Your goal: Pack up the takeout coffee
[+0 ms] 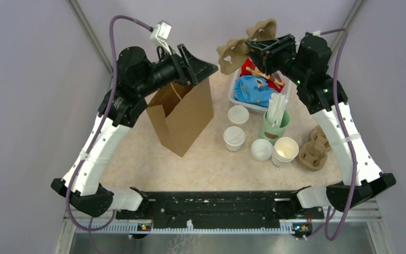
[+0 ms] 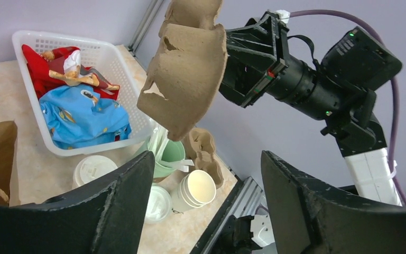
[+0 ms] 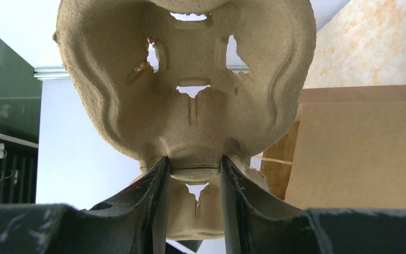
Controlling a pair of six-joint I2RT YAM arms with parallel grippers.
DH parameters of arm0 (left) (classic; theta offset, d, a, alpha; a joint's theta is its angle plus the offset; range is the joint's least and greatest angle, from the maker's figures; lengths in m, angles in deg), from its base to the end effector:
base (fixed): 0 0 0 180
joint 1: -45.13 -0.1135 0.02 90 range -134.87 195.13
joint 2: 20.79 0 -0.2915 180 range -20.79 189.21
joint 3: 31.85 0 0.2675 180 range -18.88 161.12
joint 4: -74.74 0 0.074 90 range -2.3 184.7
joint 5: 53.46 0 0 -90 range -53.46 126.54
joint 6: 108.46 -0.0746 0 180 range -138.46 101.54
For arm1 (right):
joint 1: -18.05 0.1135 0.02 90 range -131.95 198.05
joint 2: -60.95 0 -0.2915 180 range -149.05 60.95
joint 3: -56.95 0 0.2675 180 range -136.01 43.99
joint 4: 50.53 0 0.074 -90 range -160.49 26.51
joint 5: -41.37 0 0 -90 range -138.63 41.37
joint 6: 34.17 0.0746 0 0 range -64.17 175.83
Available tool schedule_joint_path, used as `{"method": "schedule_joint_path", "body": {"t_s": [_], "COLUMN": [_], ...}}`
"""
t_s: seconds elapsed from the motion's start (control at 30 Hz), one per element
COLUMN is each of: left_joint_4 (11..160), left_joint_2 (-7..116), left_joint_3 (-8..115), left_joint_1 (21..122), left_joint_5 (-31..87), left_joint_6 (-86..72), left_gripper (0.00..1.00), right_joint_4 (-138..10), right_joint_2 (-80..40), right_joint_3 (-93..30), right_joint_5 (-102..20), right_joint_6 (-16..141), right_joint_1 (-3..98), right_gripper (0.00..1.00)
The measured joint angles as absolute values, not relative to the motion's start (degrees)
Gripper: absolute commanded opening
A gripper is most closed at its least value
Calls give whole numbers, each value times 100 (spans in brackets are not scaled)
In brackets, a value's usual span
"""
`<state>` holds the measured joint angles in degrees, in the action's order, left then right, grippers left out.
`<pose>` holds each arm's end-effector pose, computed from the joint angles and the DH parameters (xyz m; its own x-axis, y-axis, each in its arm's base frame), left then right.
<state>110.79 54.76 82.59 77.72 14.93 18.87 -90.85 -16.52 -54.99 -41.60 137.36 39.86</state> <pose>0.2368 -0.1840 0.5708 -0.4584 -0.3761 -0.8052 0.6699 0.4491 -0.5912 0.2979 0.1291 0.5344 -0.4905 0.8611 -0.1342 0.0226 0.1665 0.9858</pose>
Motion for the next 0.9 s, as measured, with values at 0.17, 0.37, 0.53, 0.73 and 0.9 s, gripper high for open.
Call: {"method": "schedule_joint_path", "body": {"t_s": [0.17, 0.37, 0.53, 0.73, 0.9], "left_joint_4": [10887, 10756, 10646, 10474, 10463], "left_joint_2": [5642, 5675, 5684, 5791, 5852], "left_joint_3": [8198, 8115, 8110, 8077, 8062], "left_joint_1": [7772, 7772, 7772, 7772, 7772], "left_joint_5": [1493, 1626, 1688, 1690, 1733], "left_joint_6": [1882, 1843, 1762, 1751, 1740], "left_gripper": [70, 58, 48, 46, 39], "right_joint_4": [-9094, -9098, -9098, -9102, -9102], "right_joint_2": [-1752, -1842, -1846, -1846, -1849], "right_joint_3": [-5656, -5785, -5814, -5814, -5814], "right_joint_5": [-4451, -4602, -4687, -4730, -4774], "right_joint_6": [13968, 14049, 14055, 14097, 14101], "right_joint_1": [4276, 4425, 4521, 4606, 4622], "right_gripper": [13, 13, 12, 13, 13]}}
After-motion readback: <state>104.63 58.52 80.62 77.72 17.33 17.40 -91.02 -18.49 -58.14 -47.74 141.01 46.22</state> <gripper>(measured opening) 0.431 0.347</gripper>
